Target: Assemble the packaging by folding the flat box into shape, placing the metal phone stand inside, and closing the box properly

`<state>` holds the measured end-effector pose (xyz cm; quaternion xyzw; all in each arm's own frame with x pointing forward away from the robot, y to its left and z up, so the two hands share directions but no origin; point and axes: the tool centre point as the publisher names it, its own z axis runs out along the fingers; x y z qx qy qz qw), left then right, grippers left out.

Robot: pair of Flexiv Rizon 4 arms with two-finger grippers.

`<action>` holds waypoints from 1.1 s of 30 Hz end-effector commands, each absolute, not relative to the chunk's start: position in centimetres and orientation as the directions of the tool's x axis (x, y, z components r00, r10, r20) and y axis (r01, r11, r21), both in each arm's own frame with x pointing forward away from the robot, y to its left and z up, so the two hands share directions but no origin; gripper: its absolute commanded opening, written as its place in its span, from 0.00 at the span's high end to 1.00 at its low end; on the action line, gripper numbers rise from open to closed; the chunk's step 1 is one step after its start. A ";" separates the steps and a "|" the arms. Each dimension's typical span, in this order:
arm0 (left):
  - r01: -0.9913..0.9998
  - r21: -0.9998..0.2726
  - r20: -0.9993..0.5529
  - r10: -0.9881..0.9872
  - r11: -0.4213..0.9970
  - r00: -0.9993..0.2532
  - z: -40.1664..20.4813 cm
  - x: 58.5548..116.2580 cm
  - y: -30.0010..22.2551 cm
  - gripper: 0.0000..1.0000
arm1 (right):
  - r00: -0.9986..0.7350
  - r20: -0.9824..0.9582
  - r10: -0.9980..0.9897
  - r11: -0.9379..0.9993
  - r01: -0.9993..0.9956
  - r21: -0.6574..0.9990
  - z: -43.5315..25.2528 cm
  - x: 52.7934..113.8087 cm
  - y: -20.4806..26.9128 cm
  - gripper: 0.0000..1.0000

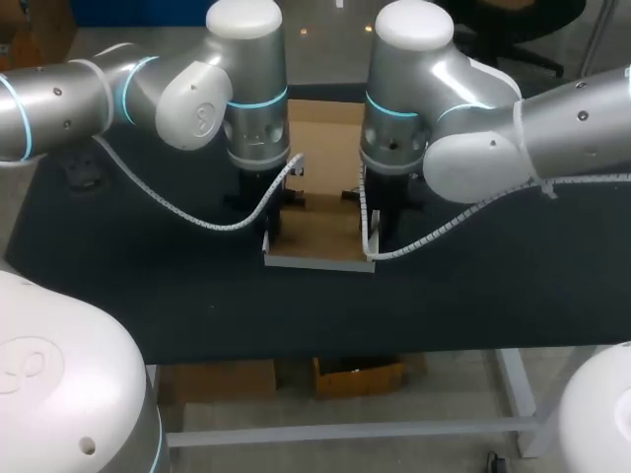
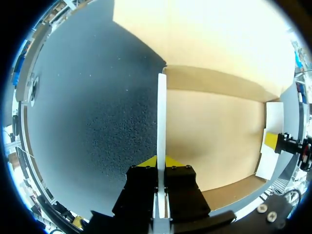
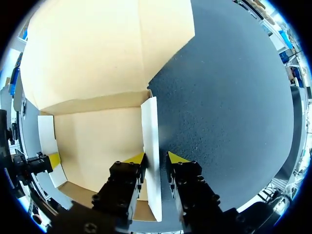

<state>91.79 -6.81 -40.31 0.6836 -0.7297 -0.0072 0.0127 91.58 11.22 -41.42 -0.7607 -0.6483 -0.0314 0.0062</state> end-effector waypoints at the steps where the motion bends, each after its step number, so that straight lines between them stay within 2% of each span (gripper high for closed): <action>1: -0.998 0.027 0.004 -0.998 0.065 -0.065 -40.2 91.8 -6.8 1.00 | 0.151 0.060 0.987 -0.153 0.988 0.023 -41.1 91.4 11.1 0.74; 12: -0.998 0.027 0.004 -0.998 0.065 -0.065 -40.2 91.8 -6.8 1.00 | 0.147 0.059 0.987 -0.149 0.988 0.033 -40.5 91.0 10.8 0.77; 17: -0.998 0.027 0.004 -0.998 0.065 -0.065 -40.2 91.8 -6.8 1.00 | 0.165 0.015 0.986 -0.165 0.986 0.028 -40.9 91.1 10.7 0.87; 25: -0.998 0.027 0.004 -0.998 0.065 -0.065 -40.2 91.8 -6.8 1.00 | 0.187 -0.043 0.981 -0.186 0.982 0.039 -41.4 91.3 10.8 0.93; 33: -0.998 0.027 0.004 -0.998 0.065 -0.065 -40.2 91.8 -6.8 1.00 | 0.200 -0.082 0.976 -0.196 0.979 0.052 -41.8 91.4 11.1 0.93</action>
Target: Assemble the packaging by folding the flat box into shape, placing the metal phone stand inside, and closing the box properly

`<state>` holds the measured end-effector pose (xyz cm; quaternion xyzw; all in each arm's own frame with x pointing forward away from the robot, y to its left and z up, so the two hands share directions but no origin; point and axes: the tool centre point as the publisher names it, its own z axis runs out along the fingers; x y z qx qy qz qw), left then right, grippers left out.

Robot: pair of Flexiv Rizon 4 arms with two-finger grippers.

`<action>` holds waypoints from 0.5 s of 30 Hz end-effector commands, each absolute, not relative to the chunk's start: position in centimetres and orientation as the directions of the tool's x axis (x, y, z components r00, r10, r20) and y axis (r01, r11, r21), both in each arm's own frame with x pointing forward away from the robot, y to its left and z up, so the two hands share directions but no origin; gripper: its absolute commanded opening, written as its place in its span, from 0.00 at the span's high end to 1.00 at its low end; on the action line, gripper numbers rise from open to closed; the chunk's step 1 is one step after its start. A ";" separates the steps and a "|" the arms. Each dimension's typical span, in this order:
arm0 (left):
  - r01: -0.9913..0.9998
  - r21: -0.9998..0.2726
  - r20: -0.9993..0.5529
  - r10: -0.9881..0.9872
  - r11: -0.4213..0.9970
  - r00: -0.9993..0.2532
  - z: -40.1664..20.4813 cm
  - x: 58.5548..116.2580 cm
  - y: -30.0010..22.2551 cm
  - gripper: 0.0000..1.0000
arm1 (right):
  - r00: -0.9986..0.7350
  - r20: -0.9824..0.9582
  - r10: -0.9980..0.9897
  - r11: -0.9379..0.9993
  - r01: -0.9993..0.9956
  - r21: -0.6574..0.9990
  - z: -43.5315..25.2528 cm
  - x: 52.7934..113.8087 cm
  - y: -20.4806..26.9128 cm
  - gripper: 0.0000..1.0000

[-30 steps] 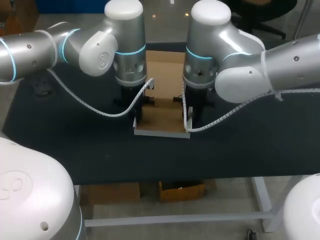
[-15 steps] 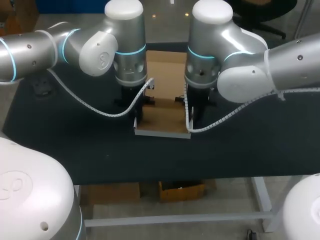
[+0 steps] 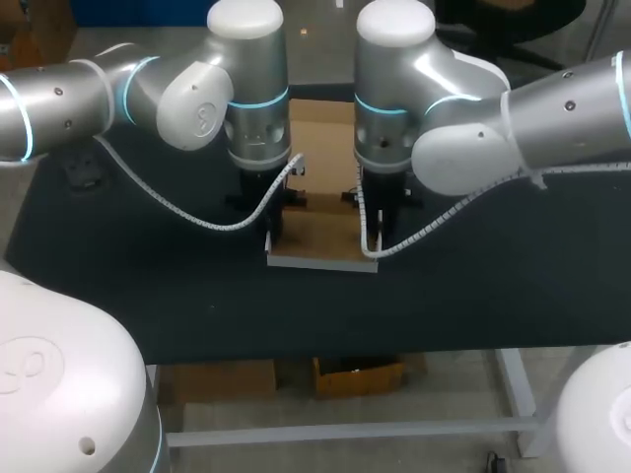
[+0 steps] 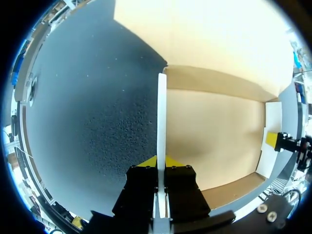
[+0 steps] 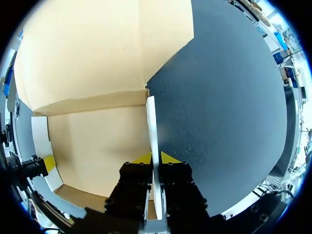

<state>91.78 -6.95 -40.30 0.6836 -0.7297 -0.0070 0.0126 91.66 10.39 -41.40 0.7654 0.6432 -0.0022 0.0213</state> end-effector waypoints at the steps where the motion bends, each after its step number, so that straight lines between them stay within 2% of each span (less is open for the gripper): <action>1: -0.998 0.027 0.004 -0.998 0.065 -0.065 -40.2 91.8 -6.8 1.00 | 0.198 -0.084 0.977 -0.194 0.980 0.051 -41.9 91.4 11.1 0.93; 5: -0.998 0.027 0.004 -0.998 0.065 -0.065 -40.2 91.8 -6.8 1.00 | 0.200 -0.101 0.975 -0.195 0.979 0.052 -42.1 91.5 11.2 0.93; 10: -0.998 0.027 0.004 -0.998 0.065 -0.065 -40.2 91.8 -6.8 1.00 | 0.217 -0.132 0.967 -0.211 0.976 0.060 -42.5 91.6 11.3 1.00; 15: -0.998 0.027 0.004 -0.998 0.065 -0.065 -40.2 91.8 -6.8 1.00 | 0.248 -0.173 0.953 -0.238 0.968 0.079 -42.7 91.8 11.4 1.00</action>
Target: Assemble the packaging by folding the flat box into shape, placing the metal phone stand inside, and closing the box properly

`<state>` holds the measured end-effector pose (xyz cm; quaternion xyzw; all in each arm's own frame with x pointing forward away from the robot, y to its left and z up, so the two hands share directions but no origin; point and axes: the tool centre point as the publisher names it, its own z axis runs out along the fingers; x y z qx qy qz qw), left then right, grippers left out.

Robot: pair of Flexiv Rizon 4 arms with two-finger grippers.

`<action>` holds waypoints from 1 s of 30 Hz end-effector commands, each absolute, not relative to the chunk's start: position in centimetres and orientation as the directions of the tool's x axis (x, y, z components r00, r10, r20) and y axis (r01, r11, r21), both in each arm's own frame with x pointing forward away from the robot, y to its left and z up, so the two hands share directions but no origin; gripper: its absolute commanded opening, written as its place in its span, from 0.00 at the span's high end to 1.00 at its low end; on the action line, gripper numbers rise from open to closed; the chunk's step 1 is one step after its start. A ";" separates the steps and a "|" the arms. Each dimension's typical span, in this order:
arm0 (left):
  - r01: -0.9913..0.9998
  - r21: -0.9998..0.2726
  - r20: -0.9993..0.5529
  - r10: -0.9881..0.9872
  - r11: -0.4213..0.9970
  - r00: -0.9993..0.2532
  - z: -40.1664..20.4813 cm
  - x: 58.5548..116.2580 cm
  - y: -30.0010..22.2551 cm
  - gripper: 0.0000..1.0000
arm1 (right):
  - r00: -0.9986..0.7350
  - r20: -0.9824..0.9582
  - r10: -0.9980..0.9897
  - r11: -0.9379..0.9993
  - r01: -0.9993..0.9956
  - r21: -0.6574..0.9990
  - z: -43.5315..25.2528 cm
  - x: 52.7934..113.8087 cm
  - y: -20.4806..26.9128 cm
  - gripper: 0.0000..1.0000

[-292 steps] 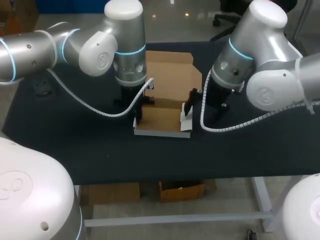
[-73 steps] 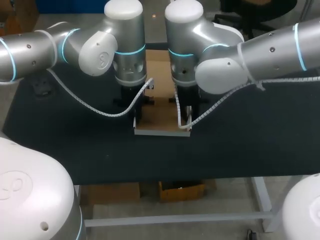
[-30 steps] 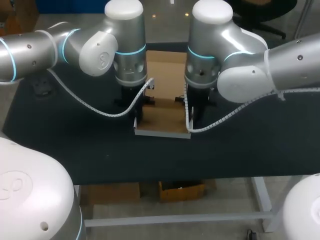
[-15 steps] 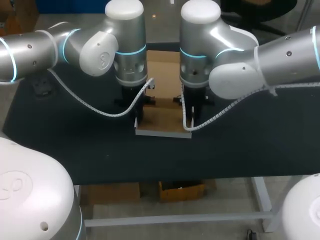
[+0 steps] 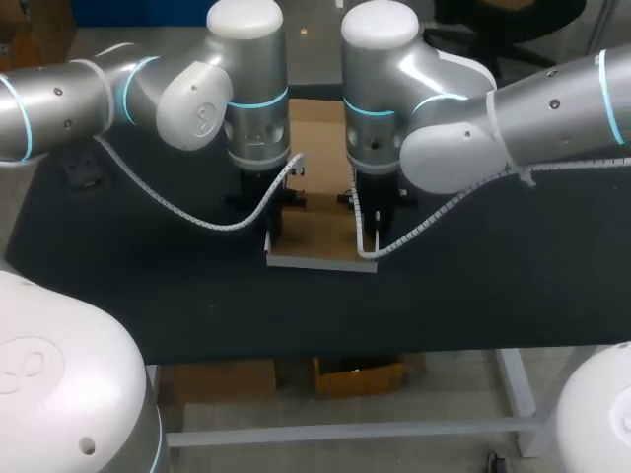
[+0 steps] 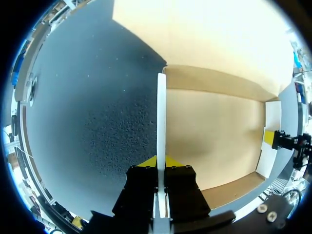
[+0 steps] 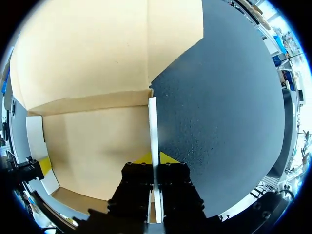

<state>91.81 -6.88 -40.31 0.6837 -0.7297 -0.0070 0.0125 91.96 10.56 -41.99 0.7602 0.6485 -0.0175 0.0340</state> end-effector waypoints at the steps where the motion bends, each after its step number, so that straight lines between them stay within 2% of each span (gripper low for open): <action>1: -0.998 0.027 0.004 -0.998 0.065 -0.065 -40.2 91.8 -6.8 1.00 | 0.258 -0.188 0.948 -0.245 0.966 0.086 -42.7 91.8 11.4 1.00; 30: -0.998 0.027 0.004 -0.998 0.065 -0.065 -40.2 91.8 -6.8 1.00 | 0.310 -0.297 0.903 -0.273 0.949 0.159 -43.8 92.7 10.7 1.00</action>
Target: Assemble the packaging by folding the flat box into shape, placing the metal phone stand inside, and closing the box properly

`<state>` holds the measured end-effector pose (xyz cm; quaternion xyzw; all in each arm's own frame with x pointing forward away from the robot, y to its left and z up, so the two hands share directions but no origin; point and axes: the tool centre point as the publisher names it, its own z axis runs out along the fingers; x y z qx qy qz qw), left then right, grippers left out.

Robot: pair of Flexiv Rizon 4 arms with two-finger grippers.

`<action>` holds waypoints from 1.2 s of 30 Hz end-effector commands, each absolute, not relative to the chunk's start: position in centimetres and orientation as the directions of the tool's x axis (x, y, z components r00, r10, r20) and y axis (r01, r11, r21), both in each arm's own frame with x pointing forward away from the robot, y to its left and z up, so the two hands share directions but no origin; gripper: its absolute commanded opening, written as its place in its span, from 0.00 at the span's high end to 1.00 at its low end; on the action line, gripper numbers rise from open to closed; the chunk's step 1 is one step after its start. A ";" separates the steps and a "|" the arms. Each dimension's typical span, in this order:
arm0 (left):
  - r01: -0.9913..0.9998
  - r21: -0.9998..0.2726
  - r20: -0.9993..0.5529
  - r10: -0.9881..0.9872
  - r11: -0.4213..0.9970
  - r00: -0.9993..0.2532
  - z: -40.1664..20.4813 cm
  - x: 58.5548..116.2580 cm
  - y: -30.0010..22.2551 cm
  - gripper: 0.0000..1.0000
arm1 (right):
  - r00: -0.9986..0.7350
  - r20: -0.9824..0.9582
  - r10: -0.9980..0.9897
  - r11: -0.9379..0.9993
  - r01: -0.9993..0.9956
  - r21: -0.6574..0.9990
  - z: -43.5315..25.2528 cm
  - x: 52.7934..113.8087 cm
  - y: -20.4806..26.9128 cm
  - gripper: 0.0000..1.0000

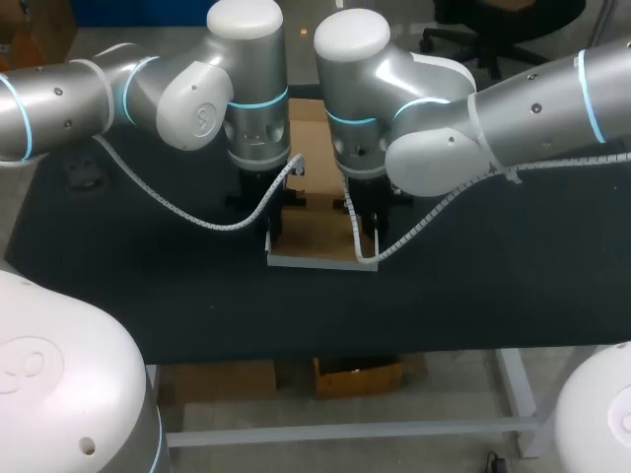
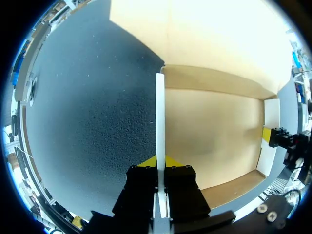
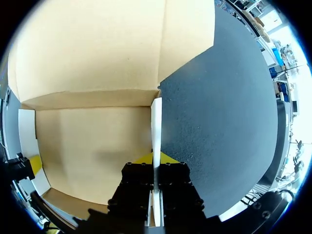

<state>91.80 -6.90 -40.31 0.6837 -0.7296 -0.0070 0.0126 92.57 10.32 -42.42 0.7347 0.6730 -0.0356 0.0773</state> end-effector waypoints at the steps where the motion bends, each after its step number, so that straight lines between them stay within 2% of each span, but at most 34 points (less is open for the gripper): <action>1: -0.998 0.027 0.004 -0.998 0.065 -0.065 -40.2 91.8 -6.8 1.00 | 0.314 -0.305 0.899 -0.276 0.948 0.161 -43.9 92.8 10.7 1.00; 18: -0.998 0.027 0.004 -0.998 0.065 -0.065 -40.2 91.8 -6.8 1.00 | 0.315 -0.286 0.905 -0.283 0.948 0.148 -44.2 92.8 10.7 1.00; 20: -0.998 0.027 0.004 -0.998 0.065 -0.065 -40.2 91.8 -6.8 1.00 | 0.301 -0.249 0.921 -0.274 0.952 0.139 -43.9 92.6 10.7 0.93; 26: -0.998 0.027 0.004 -0.998 0.065 -0.065 -40.2 91.8 -6.8 1.00 | 0.268 -0.175 0.947 -0.248 0.960 0.126 -43.0 92.1 10.7 0.80; 36: -0.998 0.027 0.004 -0.998 0.065 -0.065 -40.2 91.8 -6.8 1.00 | 0.207 -0.037 0.978 -0.202 0.974 0.106 -41.8 91.5 10.7 0.74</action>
